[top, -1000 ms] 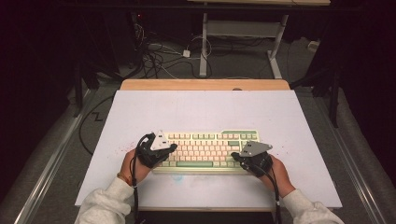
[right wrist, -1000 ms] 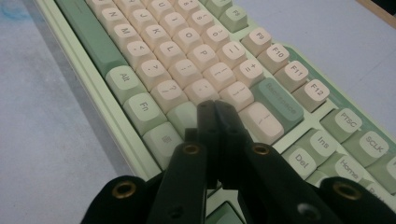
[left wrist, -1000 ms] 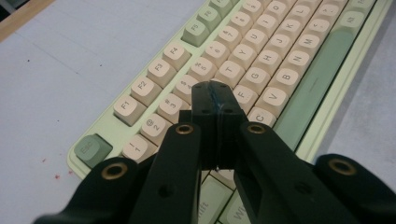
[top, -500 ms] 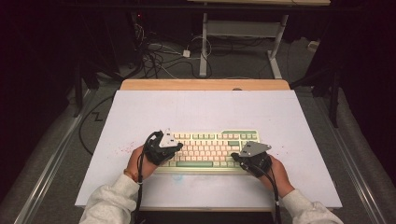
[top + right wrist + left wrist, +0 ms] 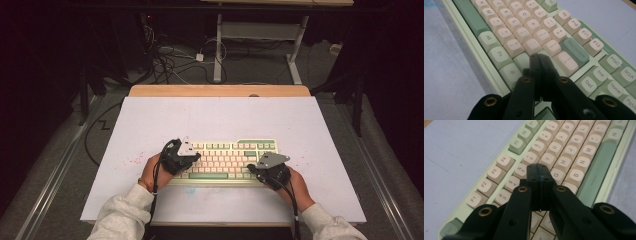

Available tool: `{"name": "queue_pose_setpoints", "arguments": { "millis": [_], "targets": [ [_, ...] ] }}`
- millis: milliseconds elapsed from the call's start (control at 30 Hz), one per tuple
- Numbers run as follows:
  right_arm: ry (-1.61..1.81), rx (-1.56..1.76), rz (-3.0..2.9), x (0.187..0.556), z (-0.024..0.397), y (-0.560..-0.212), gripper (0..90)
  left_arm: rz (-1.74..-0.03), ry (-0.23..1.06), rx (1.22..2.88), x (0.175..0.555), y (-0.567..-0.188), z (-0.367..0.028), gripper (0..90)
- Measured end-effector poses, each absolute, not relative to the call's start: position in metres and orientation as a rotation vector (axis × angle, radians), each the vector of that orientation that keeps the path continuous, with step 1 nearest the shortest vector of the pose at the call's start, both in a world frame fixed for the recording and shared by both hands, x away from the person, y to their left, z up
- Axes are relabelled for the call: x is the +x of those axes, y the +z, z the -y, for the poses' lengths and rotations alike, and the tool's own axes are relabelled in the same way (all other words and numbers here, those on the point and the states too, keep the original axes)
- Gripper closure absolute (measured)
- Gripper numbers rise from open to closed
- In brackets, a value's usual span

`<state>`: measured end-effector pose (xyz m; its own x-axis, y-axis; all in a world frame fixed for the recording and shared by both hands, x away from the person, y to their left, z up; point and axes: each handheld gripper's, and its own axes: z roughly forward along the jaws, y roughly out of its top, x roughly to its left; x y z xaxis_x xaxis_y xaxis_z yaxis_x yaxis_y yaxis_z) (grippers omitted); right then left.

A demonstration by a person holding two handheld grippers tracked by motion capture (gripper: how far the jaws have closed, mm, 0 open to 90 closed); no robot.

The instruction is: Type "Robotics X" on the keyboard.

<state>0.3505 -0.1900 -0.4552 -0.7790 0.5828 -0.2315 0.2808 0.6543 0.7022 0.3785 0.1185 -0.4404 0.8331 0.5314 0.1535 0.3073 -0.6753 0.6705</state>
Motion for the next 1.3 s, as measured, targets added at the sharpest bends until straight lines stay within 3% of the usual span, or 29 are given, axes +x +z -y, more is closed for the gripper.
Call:
{"name": "queue_pose_setpoints", "arguments": {
  "millis": [1033,1300],
  "targets": [
    [0.915,0.666,-2.426,0.349,0.189,-0.455,90.0,-0.627,0.449,2.413,0.389,-0.448,-0.109,87.8],
    [1.02,0.646,-2.354,0.342,0.194,-0.437,90.0,-0.61,0.522,2.298,0.379,-0.43,-0.117,87.8]
  ]
}}
